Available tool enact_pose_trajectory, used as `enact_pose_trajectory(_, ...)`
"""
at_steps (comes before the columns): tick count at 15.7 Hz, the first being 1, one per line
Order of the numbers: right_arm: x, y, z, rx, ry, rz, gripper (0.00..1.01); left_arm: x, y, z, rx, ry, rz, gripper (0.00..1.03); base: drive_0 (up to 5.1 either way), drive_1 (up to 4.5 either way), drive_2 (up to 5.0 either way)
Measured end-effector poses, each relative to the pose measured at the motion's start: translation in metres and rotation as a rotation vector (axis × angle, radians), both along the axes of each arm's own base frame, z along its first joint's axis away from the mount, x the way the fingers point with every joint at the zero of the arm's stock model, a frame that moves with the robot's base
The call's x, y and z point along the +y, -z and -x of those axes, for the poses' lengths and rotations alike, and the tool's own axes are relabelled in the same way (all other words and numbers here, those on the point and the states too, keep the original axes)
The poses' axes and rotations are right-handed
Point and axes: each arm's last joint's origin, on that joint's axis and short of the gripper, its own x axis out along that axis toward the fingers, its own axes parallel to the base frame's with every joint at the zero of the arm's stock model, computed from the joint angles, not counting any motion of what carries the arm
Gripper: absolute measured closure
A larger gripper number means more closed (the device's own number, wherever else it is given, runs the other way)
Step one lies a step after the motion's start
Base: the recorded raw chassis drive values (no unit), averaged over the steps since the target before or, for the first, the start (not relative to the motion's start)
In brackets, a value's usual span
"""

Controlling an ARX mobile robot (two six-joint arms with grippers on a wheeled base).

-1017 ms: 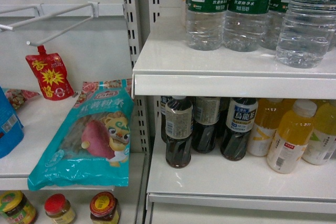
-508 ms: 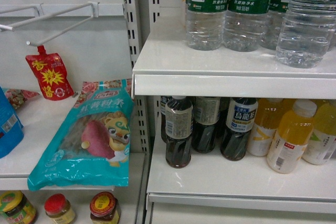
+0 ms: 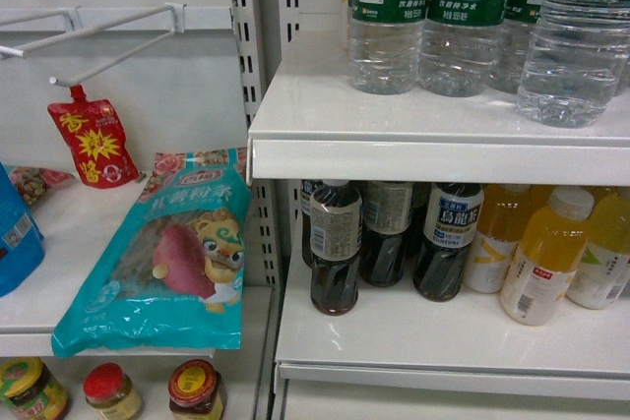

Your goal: Move water from second to third shelf

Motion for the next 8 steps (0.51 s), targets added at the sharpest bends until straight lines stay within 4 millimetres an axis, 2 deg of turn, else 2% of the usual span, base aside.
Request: enact_pose_trajectory(8,0.0,0.0,0.0,0.0,0.0,0.0,0.03,0.0,0.0,0.0,0.0,0.0,0.0,0.05,0.0,0.0,0.0)
